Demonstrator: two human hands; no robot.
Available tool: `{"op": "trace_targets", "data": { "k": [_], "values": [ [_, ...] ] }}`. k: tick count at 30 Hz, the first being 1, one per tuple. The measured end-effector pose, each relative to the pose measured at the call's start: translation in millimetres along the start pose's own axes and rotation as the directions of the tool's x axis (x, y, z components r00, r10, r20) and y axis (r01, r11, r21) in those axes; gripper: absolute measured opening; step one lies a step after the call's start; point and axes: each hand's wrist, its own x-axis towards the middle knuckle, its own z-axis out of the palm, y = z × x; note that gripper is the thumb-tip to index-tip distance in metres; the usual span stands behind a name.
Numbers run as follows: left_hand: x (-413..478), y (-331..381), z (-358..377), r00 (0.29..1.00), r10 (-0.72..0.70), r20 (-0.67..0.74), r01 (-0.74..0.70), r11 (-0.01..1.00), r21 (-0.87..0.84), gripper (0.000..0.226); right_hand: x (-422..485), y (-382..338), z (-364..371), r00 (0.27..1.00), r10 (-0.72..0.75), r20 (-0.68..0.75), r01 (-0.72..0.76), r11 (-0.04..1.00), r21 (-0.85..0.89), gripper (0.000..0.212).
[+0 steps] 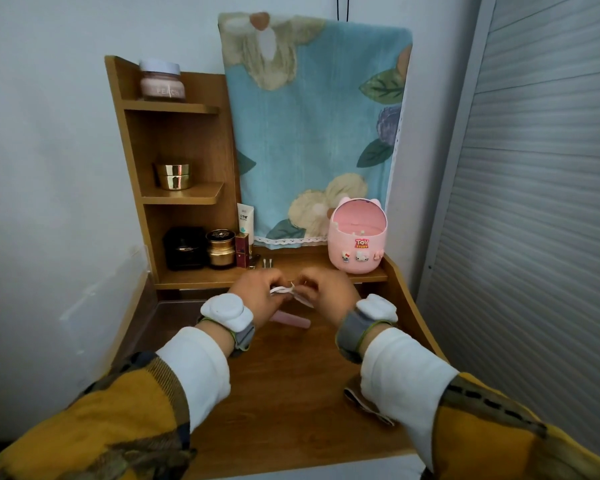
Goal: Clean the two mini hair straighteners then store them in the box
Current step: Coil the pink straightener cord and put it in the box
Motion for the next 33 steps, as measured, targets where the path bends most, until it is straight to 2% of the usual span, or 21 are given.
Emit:
{"op": "trace_targets", "data": {
  "k": [1,2,3,5,6,7,10,12,14,15,17,18,19,20,21,23,25,26,28,31,33],
  "values": [
    [0.0,0.6,0.2,0.999,0.037,-0.023,-0.036,0.998,0.052,0.013,1.5,-0.9,-2.2,0.983,0.183,-0.008,-0.177,0.958,0.225,0.023],
    [-0.1,0.8,0.3,0.997,0.075,-0.024,-0.072,0.992,0.107,0.014,2.1,-2.6,-6.2,0.932,0.356,0.061,-0.349,0.844,0.408,0.030],
    [-0.7,1.7,0.0,0.995,0.103,-0.007,-0.100,0.983,0.156,0.015,2.3,-3.7,-9.3,0.856,0.474,0.208,-0.506,0.684,0.525,0.036],
    [-2.0,2.2,0.0,0.990,0.137,0.041,-0.142,0.966,0.216,0.018,-2.1,-7.5,-10.9,0.704,0.497,0.508,-0.704,0.393,0.591,0.041],
    [-2.2,1.7,0.7,0.987,0.154,0.053,-0.162,0.961,0.225,0.020,-4.0,-8.1,-9.2,0.667,0.462,0.584,-0.739,0.307,0.600,0.042],
    [-2.5,1.4,1.8,0.984,0.168,0.060,-0.177,0.957,0.229,0.021,-4.3,-8.2,-7.1,0.655,0.432,0.620,-0.748,0.248,0.616,0.041],
    [-4.4,1.2,4.5,0.982,0.178,0.070,-0.190,0.954,0.233,0.022,-1.5,-6.8,0.2,0.674,0.413,0.612,-0.718,0.169,0.675,0.028],
    [-6.4,0.1,6.1,0.986,0.164,0.040,-0.169,0.964,0.206,0.022,-2.9,-9.5,0.4,0.700,0.418,0.579,-0.688,0.178,0.704,0.022],
    [-8.3,0.9,8.4,0.990,0.139,0.003,-0.138,0.978,0.153,0.020,-5.5,-11.6,-1.7,0.751,0.427,0.503,-0.638,0.277,0.718,0.020],
    [-9.0,1.9,9.4,0.993,0.114,-0.007,-0.112,0.986,0.125,0.018,-6.9,-12.6,-2.3,0.795,0.429,0.428,-0.591,0.395,0.703,0.018],
    [-9.8,5.1,11.1,0.999,0.018,-0.031,-0.017,0.999,0.028,0.014,-7.4,-10.4,0.1,0.916,0.353,0.190,-0.398,0.745,0.536,0.014],
    [-9.8,7.0,12.1,0.998,-0.042,-0.042,0.040,0.998,-0.042,0.012,-7.7,-9.6,2.0,0.959,0.271,0.086,-0.282,0.875,0.393,0.011],
    [-9.6,9.6,13.0,0.994,-0.099,-0.041,0.094,0.990,-0.109,0.011,-7.5,-8.5,4.6,0.977,0.211,0.032,-0.211,0.934,0.287,0.012],
    [-9.4,11.6,14.3,0.989,-0.146,-0.034,0.139,0.978,-0.157,0.010,-8.5,-7.0,7.3,0.983,0.184,0.012,-0.181,0.949,0.258,0.014],
    [-9.4,12.8,14.9,0.982,-0.189,-0.022,0.181,0.964,-0.194,0.010,-9.4,-5.6,9.6,0.980,0.200,0.000,-0.190,0.931,0.311,0.016],
    [-7.1,11.3,14.1,0.959,-0.283,0.004,0.270,0.911,-0.313,0.010,-12.6,-2.6,11.8,0.939,0.340,-0.051,-0.262,0.802,0.537,0.019],
    [-2.9,8.1,10.9,0.917,-0.397,0.039,0.357,0.773,-0.524,0.007,-16.1,4.1,16.5,0.861,0.492,-0.131,-0.312,0.713,0.627,0.009],
    [-0.2,6.9,9.1,0.888,-0.455,0.071,0.385,0.650,-0.656,0.007,-18.0,6.7,19.1,0.854,0.505,-0.125,-0.343,0.727,0.594,0.008],
    [4.7,7.0,4.3,0.838,-0.520,0.166,0.372,0.322,-0.870,0.009,-23.1,4.9,25.5,0.911,0.413,-0.002,-0.376,0.830,0.411,0.034],
    [11.0,15.6,-7.1,0.853,-0.431,0.294,0.278,-0.102,-0.955,0.011,-25.5,-5.4,31.7,0.948,0.286,0.139,-0.310,0.931,0.194,0.077],
    [11.7,24.1,-19.1,0.880,-0.324,0.349,0.256,-0.295,-0.920,0.017,-24.3,-9.8,37.3,0.959,0.239,0.152,-0.269,0.936,0.225,0.076]
  ]
}}
